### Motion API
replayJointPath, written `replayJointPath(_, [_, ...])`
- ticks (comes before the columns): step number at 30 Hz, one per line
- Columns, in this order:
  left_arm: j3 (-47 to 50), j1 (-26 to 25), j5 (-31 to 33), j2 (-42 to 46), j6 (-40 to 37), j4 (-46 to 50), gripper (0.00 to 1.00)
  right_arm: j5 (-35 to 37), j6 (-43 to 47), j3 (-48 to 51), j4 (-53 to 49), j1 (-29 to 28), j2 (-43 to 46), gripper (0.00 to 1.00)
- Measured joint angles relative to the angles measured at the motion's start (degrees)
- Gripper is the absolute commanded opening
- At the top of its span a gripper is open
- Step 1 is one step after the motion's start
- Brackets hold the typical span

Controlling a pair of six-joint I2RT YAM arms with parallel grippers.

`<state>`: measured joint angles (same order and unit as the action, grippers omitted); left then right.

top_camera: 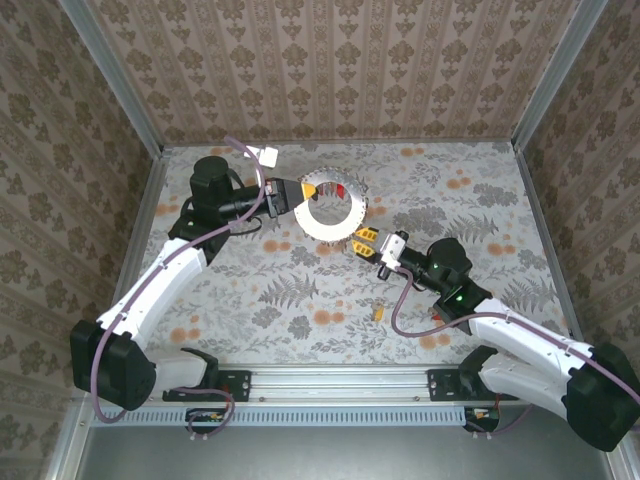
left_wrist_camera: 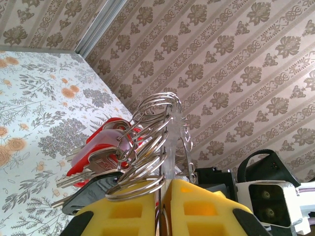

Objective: Put the keys on the keyring

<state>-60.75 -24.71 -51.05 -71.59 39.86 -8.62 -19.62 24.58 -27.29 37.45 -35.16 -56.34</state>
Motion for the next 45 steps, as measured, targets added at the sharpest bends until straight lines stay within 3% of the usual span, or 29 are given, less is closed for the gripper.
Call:
replayJointPath(16, [0.0, 0.0, 1.1, 0.1, 0.0, 0.0, 0.0, 4.3, 0.9, 0.0, 3.1, -1.0, -1.5, 0.12])
replayJointPath(34, [0.0, 0.0, 2.3, 0.9, 0.4, 0.0, 0.0, 7.8, 1.0, 0.0, 4.3, -1.4, -1.7, 0.21])
replayJointPath(45, [0.0, -0.7, 2.1, 0.9, 0.4, 0.0, 0.0, 9.0, 1.0, 0.0, 6.0, -1.5, -2.1, 0.17])
